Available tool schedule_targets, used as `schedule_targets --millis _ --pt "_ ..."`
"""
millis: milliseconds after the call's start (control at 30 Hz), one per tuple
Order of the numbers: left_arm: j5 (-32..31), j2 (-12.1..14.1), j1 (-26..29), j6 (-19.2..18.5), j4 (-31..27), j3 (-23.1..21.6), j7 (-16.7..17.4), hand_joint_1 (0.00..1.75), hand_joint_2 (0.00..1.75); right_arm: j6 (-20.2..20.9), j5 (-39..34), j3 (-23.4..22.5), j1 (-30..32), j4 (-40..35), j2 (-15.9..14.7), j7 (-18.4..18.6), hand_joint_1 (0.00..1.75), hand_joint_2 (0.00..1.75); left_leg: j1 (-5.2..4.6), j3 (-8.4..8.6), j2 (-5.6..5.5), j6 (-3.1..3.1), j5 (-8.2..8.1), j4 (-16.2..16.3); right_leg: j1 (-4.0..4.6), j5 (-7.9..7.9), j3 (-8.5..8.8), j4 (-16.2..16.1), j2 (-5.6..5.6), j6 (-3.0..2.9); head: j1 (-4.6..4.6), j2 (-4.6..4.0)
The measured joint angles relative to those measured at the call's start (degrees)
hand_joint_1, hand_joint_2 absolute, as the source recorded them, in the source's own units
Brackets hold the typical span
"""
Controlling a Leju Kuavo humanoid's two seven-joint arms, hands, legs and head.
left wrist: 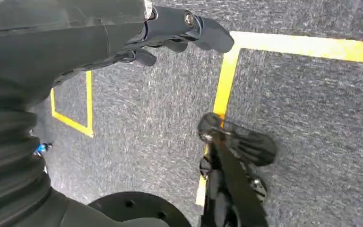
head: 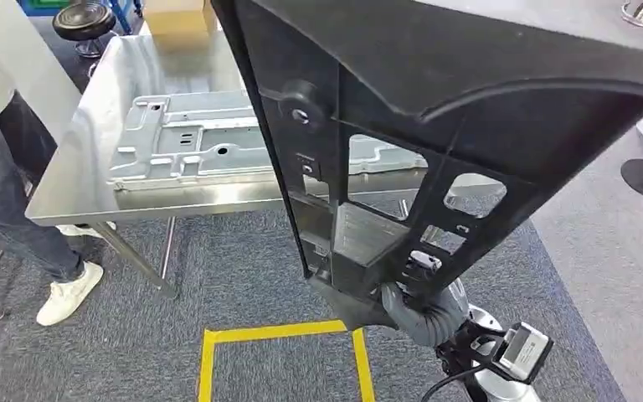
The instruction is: Take the parts from the cabinet and place them on the table.
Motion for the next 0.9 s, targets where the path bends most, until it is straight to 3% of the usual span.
schedule_targets --millis 67,100,200,267,300,367,400,433,467,500,567,633,733,767,800,833,900 --pt "-0.02 0.07 0.0 0.0 0.0 0.0 0.0 0.0 1.75 0.35 0.0 0.0 0.01 -0.02 0.0 0.0 1.75 1.75 0.0 3.57 0.02 0.4 6.55 -10.17 0.01 -1.14 1.26 0.16 0.0 0.39 0.0 0.0" --pt "-0.02 0.09 0.12 0.0 0.02 0.0 0.02 0.0 1.75 0.39 0.0 0.0 -0.02 0.0 0.0 0.0 1.75 1.75 -0.37 4.23 -0.03 0.51 5.36 -10.94 0.38 -1.55 1.42 0.39 0.0 0.81 0.11 0.0" --pt "-0.06 0.09 -0.21 0.0 0.02 0.0 0.02 0.0 1.75 0.44 0.02 -0.02 -0.03 -0.17 0.0 0.02 1.75 1.75 -0.51 4.39 -0.15 1.48 4.85 -11.7 0.17 -1.87 1.31 0.27 0.07 1.6 0.17 0.0" --pt "-0.07 0.07 -0.17 0.0 0.02 0.0 0.09 0.0 1.75 0.44 0.02 -0.07 -0.04 -0.44 0.0 0.04 1.75 1.75 -0.08 5.28 -0.12 2.12 4.84 -12.54 0.01 -2.63 1.65 0.72 0.03 2.29 0.2 0.0" --pt "-0.07 0.07 -0.14 0.0 0.02 0.0 0.02 0.0 1.75 0.44 0.02 -0.11 -0.14 -0.5 0.0 0.0 1.75 1.75 -0.07 5.72 -0.08 2.52 4.58 -12.76 0.02 -3.7 0.64 3.19 -0.08 2.55 0.46 0.0" --pt "-0.07 0.09 -0.25 0.0 0.02 0.0 0.02 0.0 1.75 0.44 0.02 -0.24 -0.14 -0.63 0.0 0.0 1.75 1.75 -0.11 6.12 -0.02 2.94 4.14 -12.76 -0.18 -7.32 -4.82 12.66 -0.08 2.97 0.52 0.0" --pt "-0.06 0.09 -0.25 0.0 0.02 0.0 0.02 0.0 1.75 0.55 0.02 -0.33 -0.05 -0.63 0.0 0.02 1.75 1.75 -0.16 6.33 -0.04 2.97 3.84 -12.76 -0.29 -8.4 -7.84 17.22 -0.08 3.11 0.59 0.0" --pt "-0.06 0.09 -0.24 -0.04 0.02 0.0 0.02 0.0 1.75 0.61 0.02 -0.39 -0.05 -0.63 0.0 0.02 1.75 1.75 -0.18 6.63 -0.09 2.96 3.56 -12.75 -0.38 -8.28 -9.81 19.54 -0.08 3.2 0.55 0.0" --pt "-0.06 0.09 -0.24 -0.09 0.02 0.02 0.02 0.0 1.75 0.61 0.04 -0.5 -0.06 -0.66 0.0 0.04 1.75 1.75 -0.17 7.18 -0.17 2.87 3.2 -12.75 -0.41 -6.48 -10.35 18.86 -0.08 3.17 0.57 0.0" --pt "-0.07 0.09 -0.24 -0.09 0.02 0.02 0.02 0.0 1.75 0.61 0.04 -0.57 -0.09 -0.72 0.0 0.11 1.75 1.75 -0.17 7.81 -0.22 2.8 2.74 -12.75 -0.41 -3.64 -9.54 15.71 -0.08 3.02 0.59 0.0" --pt "-0.07 0.09 -0.11 -0.09 0.02 0.04 0.09 0.0 1.75 0.59 0.22 -0.77 -0.17 -1.25 0.0 0.2 1.75 1.75 -0.19 9.37 -0.26 2.41 1.72 -12.78 -0.33 3.64 -5.39 4.46 -0.1 2.3 0.59 0.0" --pt "-0.04 0.06 -0.31 -0.02 0.02 0.07 0.13 0.0 1.75 0.57 0.3 -1.2 -0.32 -1.68 0.0 0.3 1.75 1.75 -0.39 9.18 -0.33 1.81 1.14 -12.74 0.32 2.88 -4.16 1.29 -0.2 1.56 0.41 0.0" --pt "-0.02 0.09 -0.45 0.22 0.02 0.2 0.2 0.0 1.75 0.59 0.35 -1.64 -0.35 -2.4 -0.07 0.39 1.75 1.75 -0.23 9.68 -0.14 0.9 0.9 -13.74 0.5 2.34 -4.11 1.29 0.01 0.82 0.42 0.0" --pt "-0.02 0.44 -0.56 0.28 -0.04 0.22 0.24 0.0 1.75 0.57 0.35 -1.75 -0.29 -2.71 0.0 0.39 1.75 1.75 -0.33 10.37 -0.15 0.53 0.33 -13.64 -0.44 2.49 -3.03 0.18 -0.05 0.5 0.31 0.02" --pt "0.0 0.33 -0.5 0.26 -0.04 0.24 0.26 0.0 1.75 0.59 0.35 -1.81 -0.44 -2.91 0.0 0.44 1.75 1.75 -0.44 10.15 -0.1 0.39 -0.39 -12.08 -0.27 2.22 -2.07 -0.44 -0.05 0.16 0.08 0.0" --pt "0.0 0.35 -0.51 0.26 -0.04 0.26 0.33 0.0 1.75 0.59 0.33 -1.9 -0.67 -3.04 0.0 0.42 1.75 1.75 -0.17 8.29 -0.12 0.31 -2.05 -8.42 -0.23 2.01 -1.57 -0.58 -0.2 -0.1 -0.31 0.0" --pt "0.0 0.46 -0.49 0.26 -0.04 0.39 0.39 0.0 1.75 0.61 0.31 -1.92 -0.73 -3.04 0.0 0.65 1.75 1.75 -0.09 2.27 -0.1 0.02 -5.46 1.31 -0.08 1.33 -1.01 -0.57 -0.26 -0.32 -0.22 0.0"
